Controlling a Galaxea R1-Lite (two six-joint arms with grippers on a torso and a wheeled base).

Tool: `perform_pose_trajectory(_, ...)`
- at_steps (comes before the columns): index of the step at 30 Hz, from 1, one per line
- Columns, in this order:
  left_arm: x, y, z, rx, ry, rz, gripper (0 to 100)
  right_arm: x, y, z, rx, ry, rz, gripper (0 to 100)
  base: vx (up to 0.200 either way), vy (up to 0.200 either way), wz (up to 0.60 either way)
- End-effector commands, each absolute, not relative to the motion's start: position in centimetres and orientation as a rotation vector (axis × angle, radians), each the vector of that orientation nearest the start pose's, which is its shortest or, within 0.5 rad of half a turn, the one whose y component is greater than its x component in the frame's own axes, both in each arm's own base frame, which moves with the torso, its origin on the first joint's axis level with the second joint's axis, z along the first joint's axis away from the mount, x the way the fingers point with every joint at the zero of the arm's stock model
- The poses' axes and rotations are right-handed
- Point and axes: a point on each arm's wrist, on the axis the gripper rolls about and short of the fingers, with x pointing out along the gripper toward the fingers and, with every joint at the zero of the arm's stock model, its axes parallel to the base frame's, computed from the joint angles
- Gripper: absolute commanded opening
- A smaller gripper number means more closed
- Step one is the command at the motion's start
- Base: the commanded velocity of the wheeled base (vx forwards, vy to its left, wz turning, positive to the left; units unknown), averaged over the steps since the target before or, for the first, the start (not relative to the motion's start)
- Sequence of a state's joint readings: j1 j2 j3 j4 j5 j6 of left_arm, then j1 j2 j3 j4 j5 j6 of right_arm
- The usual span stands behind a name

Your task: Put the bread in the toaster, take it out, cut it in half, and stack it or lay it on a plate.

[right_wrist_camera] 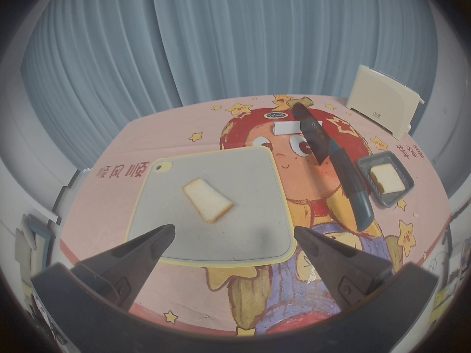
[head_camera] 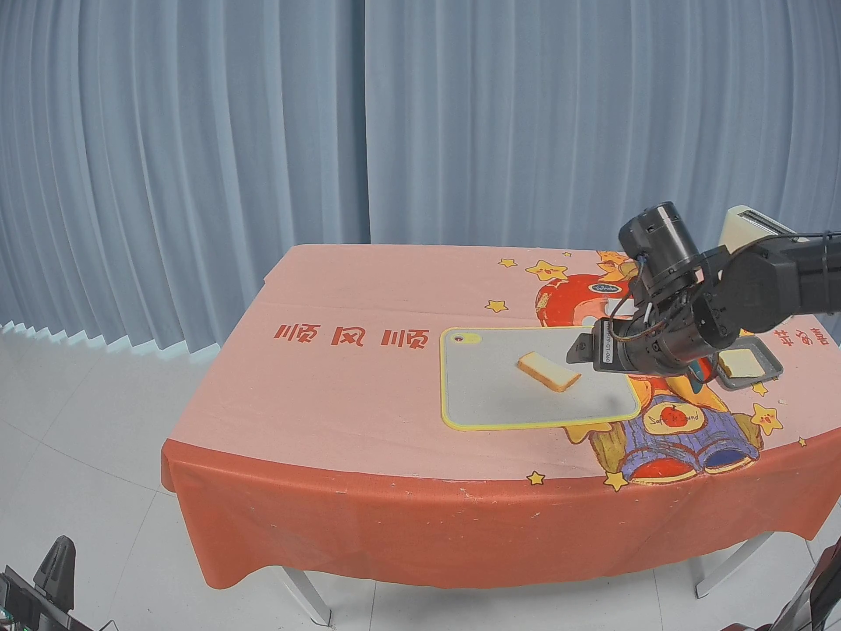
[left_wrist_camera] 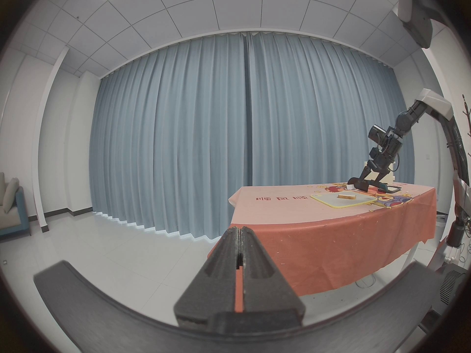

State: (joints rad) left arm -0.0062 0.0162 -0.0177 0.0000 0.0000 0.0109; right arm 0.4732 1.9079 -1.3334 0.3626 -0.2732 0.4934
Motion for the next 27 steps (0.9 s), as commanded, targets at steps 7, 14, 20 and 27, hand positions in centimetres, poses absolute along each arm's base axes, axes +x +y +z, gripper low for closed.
perform_pose_trajectory(7, -2.2, 0.0, 7.6, 0.011, 0.014, -0.006, 0, 33.8, 16.4, 13.6, 0.074, 0.948, -0.117, 100, 0.000, 0.000, 0.00)
perform_pose_trajectory(14, -2.2, 0.0, 7.6, 0.011, 0.014, -0.006, 0, 34.4, 16.2, 13.8, 0.081, 0.936, -0.125, 100, 0.000, 0.000, 0.00)
perform_pose_trajectory(20, -2.2, 0.0, 7.6, 0.011, 0.015, -0.006, 0, 34.6, 16.3, 13.2, 0.062, 0.945, -0.134, 100, 0.000, 0.000, 0.00)
perform_pose_trajectory(27, -2.2, 0.0, 7.6, 0.011, 0.012, -0.006, 0, 35.5, 16.5, 12.8, 0.049, 0.936, -0.153, 100, 0.000, 0.000, 0.00)
